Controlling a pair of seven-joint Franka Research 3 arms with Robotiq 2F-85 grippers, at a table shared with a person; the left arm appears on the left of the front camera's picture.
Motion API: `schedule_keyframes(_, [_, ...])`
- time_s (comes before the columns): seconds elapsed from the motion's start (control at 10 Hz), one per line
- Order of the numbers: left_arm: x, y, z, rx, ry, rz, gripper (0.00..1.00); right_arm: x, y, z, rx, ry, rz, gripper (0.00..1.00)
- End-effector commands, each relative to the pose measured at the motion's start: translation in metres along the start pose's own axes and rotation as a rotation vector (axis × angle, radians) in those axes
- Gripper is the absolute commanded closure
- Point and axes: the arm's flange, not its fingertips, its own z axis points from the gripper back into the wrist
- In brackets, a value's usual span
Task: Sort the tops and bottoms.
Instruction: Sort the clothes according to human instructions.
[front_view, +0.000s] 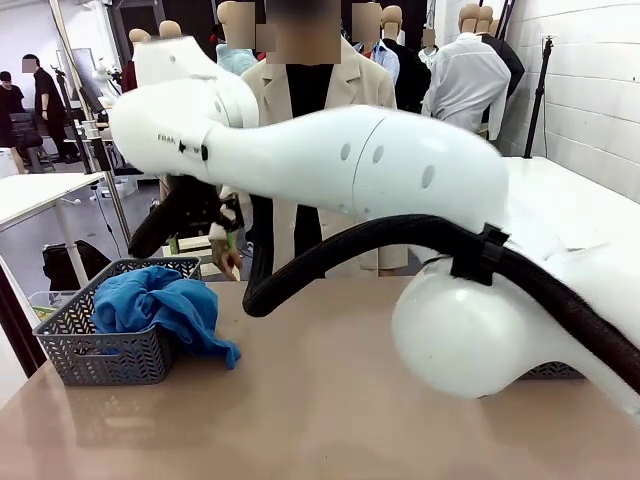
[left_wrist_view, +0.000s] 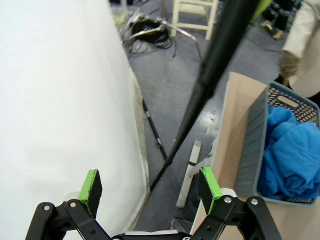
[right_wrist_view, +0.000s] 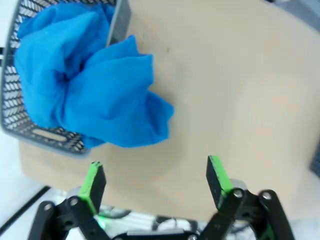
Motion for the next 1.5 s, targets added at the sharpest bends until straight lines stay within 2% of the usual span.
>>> schedule_keyframes(0.0, [0.013,-0.059,0.026,-0.022,-0.107,-0.136,0.0,-0.125,-0.104,0.018,-0.145,-0.087,0.126,0.0])
schedule_keyframes(0.1, [0.025,-0.091,0.036,-0.026,-0.15,-0.194,0.0,-0.166,-0.136,0.018,-0.227,-0.087,0.142,0.0])
schedule_keyframes(0.2, [0.028,-0.121,0.046,-0.045,-0.162,-0.232,0.0,-0.209,-0.163,0.015,-0.286,-0.033,0.133,0.0])
schedule_keyframes(0.3, [0.03,-0.157,0.054,-0.105,-0.163,-0.336,0.0,-0.264,-0.207,-0.003,-0.309,-0.031,0.088,0.0])
schedule_keyframes(0.4, [0.019,-0.187,0.062,-0.141,-0.182,-0.419,0.0,-0.313,-0.236,-0.024,-0.295,-0.019,-0.023,0.0])
schedule_keyframes(0.5, [0.002,-0.207,0.067,-0.17,-0.176,-0.497,0.0,-0.361,-0.257,-0.045,-0.217,-0.042,-0.074,0.0])
schedule_keyframes(0.6, [-0.01,-0.208,0.066,-0.162,-0.178,-0.526,0.0,-0.385,-0.268,-0.058,-0.16,-0.118,-0.1,0.0])
schedule_keyframes(0.7, [0.023,-0.206,0.069,-0.142,-0.174,-0.435,0.0,-0.042,-0.041,0.095,-0.278,0.004,0.006,0.0])
schedule_keyframes(1.2, [0.019,-0.206,0.071,-0.162,-0.182,-0.444,0.0,-0.049,-0.045,0.089,-0.261,0.002,-0.011,0.0])
schedule_keyframes(1.3, [0.022,-0.211,0.06,-0.148,-0.162,-0.519,0.0,-0.055,-0.092,0.097,-0.337,0.03,-0.004,0.0])
schedule_keyframes(1.4, [0.028,-0.224,0.051,-0.161,-0.173,-0.563,0.0,-0.077,-0.145,0.105,-0.372,0.036,-0.056,0.0])
